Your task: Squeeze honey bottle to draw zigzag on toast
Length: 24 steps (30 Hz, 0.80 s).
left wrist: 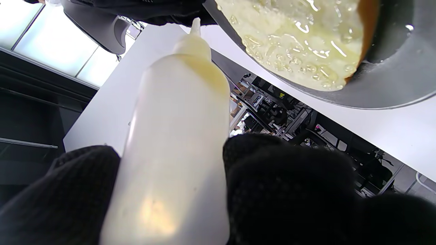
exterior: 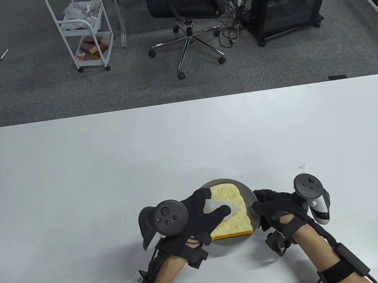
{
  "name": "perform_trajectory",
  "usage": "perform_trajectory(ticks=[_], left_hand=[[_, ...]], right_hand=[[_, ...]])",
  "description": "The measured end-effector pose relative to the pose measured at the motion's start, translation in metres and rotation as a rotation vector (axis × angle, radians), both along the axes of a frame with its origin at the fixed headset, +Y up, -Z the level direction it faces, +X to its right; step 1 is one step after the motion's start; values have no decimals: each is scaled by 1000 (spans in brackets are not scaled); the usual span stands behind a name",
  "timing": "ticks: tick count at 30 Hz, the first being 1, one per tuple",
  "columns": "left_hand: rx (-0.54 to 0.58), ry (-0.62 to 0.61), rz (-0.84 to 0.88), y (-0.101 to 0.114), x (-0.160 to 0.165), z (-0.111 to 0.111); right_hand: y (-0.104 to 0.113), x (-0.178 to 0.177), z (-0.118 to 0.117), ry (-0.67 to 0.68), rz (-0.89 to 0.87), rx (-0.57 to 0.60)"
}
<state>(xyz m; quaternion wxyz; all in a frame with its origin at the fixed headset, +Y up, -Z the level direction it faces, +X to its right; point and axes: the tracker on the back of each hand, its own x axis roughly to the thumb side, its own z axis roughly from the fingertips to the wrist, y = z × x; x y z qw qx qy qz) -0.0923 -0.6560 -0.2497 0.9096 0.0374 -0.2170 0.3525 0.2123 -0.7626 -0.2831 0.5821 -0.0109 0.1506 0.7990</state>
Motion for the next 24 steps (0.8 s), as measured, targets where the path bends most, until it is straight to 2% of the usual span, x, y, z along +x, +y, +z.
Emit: perform_trajectory(ticks=[10,24], left_hand=[[0,-20,-13,0,4,4],[-31,-31,-49,8,-18,8]], right_hand=[[0,0,-1,1,-10,-2],[1,4,-3,-8,-19,2]])
